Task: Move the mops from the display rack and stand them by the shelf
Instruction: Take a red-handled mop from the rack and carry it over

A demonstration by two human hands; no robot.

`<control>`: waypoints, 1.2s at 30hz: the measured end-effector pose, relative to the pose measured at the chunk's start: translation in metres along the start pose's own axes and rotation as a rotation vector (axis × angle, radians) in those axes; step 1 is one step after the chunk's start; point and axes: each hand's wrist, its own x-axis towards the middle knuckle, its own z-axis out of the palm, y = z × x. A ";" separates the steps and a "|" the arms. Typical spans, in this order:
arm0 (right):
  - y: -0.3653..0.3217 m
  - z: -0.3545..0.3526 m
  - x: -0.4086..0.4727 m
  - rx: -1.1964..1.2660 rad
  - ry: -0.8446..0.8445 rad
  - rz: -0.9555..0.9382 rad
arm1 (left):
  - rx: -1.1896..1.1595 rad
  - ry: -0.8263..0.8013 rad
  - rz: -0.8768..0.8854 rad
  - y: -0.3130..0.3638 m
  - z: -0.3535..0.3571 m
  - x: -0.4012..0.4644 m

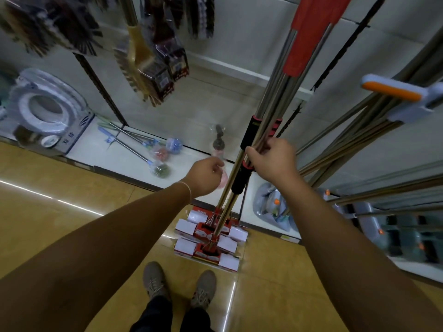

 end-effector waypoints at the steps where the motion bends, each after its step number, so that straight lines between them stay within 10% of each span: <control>1: 0.001 -0.002 -0.006 0.006 -0.002 0.000 | -0.029 0.019 0.018 0.006 -0.005 -0.001; 19: -0.010 -0.016 -0.069 0.002 -0.090 -0.016 | -0.420 -0.064 0.422 0.167 -0.062 -0.044; 25: -0.014 -0.072 -0.065 -0.063 -0.367 -0.015 | -0.363 -0.046 0.453 0.171 -0.058 -0.062; 36: -0.100 -0.185 -0.080 0.618 -0.199 -0.278 | -0.379 -0.104 0.429 0.177 -0.055 -0.085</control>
